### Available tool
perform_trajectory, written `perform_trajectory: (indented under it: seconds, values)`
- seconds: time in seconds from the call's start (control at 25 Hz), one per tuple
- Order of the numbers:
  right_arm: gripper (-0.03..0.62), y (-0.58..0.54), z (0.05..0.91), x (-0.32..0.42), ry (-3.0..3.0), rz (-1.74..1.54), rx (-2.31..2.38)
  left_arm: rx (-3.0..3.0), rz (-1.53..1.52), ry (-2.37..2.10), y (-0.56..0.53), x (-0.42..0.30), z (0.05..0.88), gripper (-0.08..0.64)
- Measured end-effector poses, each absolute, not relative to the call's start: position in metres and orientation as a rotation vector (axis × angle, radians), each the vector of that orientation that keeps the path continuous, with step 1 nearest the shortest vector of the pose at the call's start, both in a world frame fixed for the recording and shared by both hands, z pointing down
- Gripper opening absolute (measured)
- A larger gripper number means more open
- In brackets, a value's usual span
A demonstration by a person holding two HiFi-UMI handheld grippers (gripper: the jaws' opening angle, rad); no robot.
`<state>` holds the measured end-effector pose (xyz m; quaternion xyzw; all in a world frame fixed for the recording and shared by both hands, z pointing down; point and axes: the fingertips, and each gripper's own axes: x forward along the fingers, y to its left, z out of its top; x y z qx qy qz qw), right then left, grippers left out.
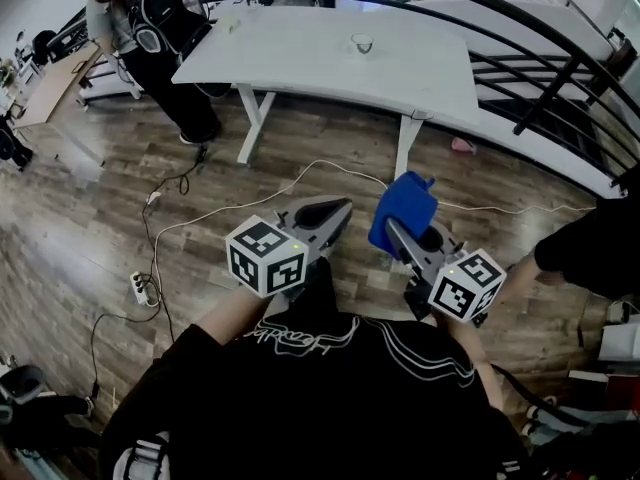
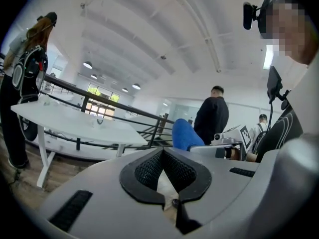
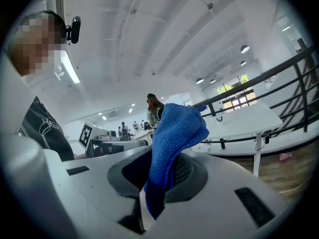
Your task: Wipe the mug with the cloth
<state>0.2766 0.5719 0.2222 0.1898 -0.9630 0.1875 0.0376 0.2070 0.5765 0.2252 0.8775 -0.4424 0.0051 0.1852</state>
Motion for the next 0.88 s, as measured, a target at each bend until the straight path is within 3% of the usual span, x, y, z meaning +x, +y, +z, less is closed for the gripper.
perform_trajectory:
  seconds: [0.48, 0.88]
  values:
    - [0.051, 0.231, 0.272, 0.138, -2.862, 0.794, 0.76, 2.376, 0.138, -1.155, 0.236, 0.056, 0.286, 0.006]
    - [0.051, 0.114, 0.307, 0.116, -2.851, 0.974, 0.852, 2.358, 0.199, -1.112, 0.12, 0.04, 0.327, 0.006]
